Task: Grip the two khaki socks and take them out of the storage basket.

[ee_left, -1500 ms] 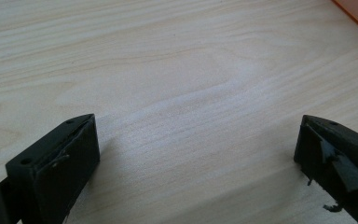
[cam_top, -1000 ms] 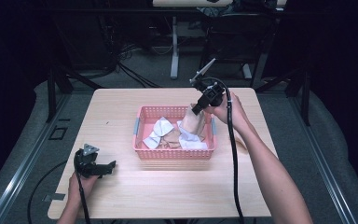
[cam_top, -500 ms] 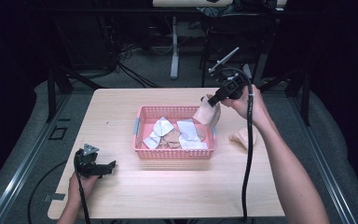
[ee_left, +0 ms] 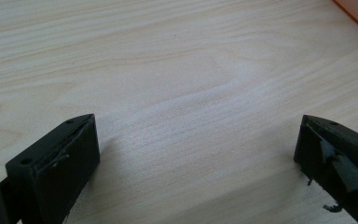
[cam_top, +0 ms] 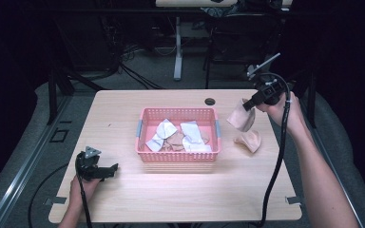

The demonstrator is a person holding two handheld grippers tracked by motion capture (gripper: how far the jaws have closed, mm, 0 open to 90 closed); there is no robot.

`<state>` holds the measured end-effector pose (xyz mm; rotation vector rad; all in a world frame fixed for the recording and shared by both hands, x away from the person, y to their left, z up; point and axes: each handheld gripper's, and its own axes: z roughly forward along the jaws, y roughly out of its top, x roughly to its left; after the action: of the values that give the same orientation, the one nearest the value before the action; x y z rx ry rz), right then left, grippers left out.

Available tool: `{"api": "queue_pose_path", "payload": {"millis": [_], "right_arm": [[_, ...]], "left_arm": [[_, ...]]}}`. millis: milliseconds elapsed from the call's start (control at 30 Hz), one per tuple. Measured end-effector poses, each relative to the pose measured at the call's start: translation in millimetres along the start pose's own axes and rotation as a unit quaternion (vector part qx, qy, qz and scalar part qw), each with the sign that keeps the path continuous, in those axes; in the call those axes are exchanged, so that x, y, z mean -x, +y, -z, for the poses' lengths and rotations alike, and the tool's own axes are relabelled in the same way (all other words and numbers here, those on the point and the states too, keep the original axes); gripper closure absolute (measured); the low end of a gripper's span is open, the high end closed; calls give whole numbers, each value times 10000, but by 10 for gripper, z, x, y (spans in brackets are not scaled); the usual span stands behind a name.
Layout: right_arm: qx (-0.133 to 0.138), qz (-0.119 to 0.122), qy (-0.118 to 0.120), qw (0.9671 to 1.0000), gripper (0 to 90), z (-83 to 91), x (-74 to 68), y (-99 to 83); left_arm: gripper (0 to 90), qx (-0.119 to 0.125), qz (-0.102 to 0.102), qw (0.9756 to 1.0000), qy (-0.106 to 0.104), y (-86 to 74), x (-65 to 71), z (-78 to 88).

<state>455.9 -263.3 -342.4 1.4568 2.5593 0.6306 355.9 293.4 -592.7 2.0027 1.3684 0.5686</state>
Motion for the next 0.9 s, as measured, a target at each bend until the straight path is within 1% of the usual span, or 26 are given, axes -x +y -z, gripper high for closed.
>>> {"api": "queue_pose_path", "payload": {"millis": [33,67,100,133,267,333,367,400,467,500,533,600,633,667,700,733,767,800,867,900], "right_arm": [[-57,-57,-41,10000,886,-40,45,-40],[-71,-137,-25,9999,886,-86,87,-83],[-147,-193,-19,9997,886,-132,130,-123],[-198,-247,-53,9995,886,-188,168,-162],[-392,-446,-48,9982,886,-450,307,-300],[-520,-496,-27,9974,886,-607,372,-355],[-532,-545,-64,9971,886,-697,388,-383],[-584,-560,-24,9967,885,-784,411,-408],[-656,-669,26,9956,884,-957,425,-454],[-644,-704,48,9954,884,-1044,423,-476],[-734,-669,25,9951,883,-1113,432,-491],[-722,-732,68,9947,883,-1232,437,-521],[-763,-728,52,9944,881,-1297,443,-536],[-769,-745,32,9943,881,-1339,444,-545],[-746,-773,79,9942,879,-1375,451,-553],[-781,-763,63,9940,876,-1396,457,-556],[-764,-777,-1,9940,874,-1417,453,-562],[-747,-773,15,9942,867,-1432,457,-567],[-725,-798,14,9942,822,-1449,458,-574],[-751,-746,42,9944,789,-1450,471,-575]], "left_arm": [[0,-2,-1,10000,0,0,0,0],[0,0,4,10000,-4,0,0,0],[0,0,0,10000,0,0,0,0],[0,-2,-3,10000,0,0,-1,0],[0,-1,-2,10000,0,0,0,0],[0,-1,-1,10000,0,0,0,0],[0,0,-1,10000,0,0,0,0],[0,0,-1,10000,0,0,0,0],[0,-2,-3,10000,0,0,-1,0],[0,-2,-4,10000,0,0,-1,0],[0,-2,-3,10000,0,0,-1,0],[0,0,-3,10000,0,0,-1,0],[0,-2,0,10000,-5,0,0,0],[0,-1,2,10000,-5,0,0,0],[0,-3,-4,10000,-1,0,-1,0],[0,-3,-4,10000,-1,0,-1,0],[0,-2,-3,10000,-1,0,-1,0],[0,-1,-2,10000,-1,0,-1,0],[0,-1,-3,10000,-1,0,-1,0],[0,-2,-4,10000,-1,0,-1,0]]}}
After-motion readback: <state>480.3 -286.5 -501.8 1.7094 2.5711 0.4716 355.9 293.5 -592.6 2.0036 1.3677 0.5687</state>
